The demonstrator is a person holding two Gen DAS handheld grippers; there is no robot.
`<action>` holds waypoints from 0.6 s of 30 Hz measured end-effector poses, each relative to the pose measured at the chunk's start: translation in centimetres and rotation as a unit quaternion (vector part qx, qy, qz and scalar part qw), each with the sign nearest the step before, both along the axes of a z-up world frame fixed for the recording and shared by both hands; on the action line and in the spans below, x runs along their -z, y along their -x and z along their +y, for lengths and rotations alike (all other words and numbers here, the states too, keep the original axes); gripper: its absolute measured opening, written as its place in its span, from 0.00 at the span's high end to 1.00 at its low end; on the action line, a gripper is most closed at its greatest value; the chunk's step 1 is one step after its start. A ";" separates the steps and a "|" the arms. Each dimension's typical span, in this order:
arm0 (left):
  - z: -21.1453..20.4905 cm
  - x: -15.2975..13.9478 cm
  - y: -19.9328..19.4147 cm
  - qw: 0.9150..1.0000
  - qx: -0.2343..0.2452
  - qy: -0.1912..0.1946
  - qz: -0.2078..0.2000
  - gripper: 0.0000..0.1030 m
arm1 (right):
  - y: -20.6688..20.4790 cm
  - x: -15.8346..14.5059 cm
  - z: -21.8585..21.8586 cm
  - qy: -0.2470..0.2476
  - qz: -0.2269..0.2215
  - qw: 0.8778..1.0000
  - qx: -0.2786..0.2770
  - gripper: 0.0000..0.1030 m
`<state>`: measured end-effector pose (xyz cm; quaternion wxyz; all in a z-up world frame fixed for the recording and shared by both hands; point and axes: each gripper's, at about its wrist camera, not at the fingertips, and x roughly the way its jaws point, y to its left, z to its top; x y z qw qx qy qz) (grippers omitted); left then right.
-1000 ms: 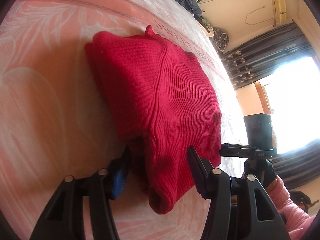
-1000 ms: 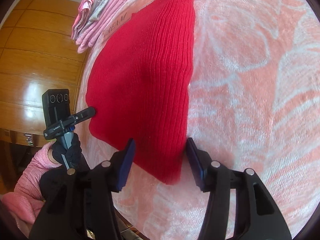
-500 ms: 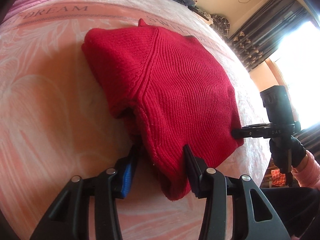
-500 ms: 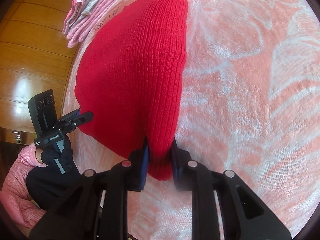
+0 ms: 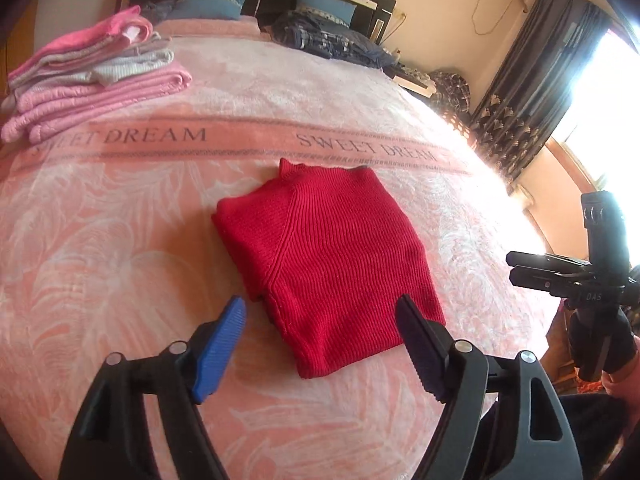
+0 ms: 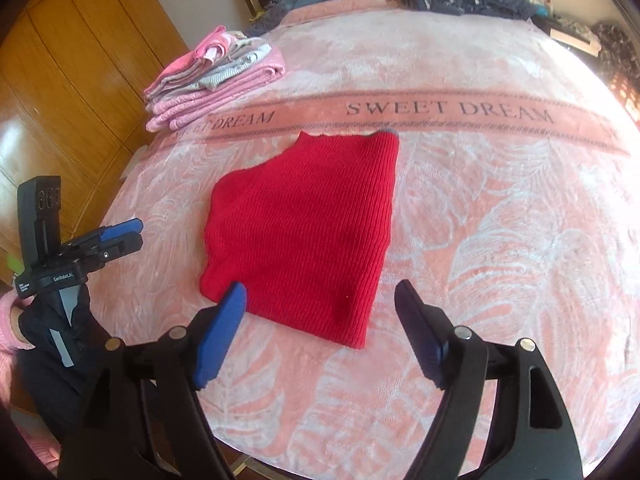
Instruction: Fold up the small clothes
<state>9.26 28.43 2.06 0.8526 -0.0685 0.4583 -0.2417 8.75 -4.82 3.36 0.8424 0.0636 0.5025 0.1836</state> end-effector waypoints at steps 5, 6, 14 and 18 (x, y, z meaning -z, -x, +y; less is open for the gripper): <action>0.1 -4.9 4.7 0.998 -0.034 -0.003 -0.058 0.05 | 4.8 -5.6 0.8 0.016 -0.099 0.994 0.031 0.08; 0.1 -5.5 5.7 0.997 -0.039 -0.009 -0.072 0.04 | 5.7 -6.2 1.1 0.007 -0.114 0.993 0.037 0.05; -0.4 -3.6 9.7 0.991 -0.103 -0.070 -0.058 0.04 | 9.0 -5.6 1.0 -0.030 -0.135 0.986 0.097 0.03; -0.4 -1.8 10.6 0.989 -0.119 -0.075 -0.039 0.04 | 9.5 -4.6 1.2 0.004 -0.113 0.987 0.112 0.03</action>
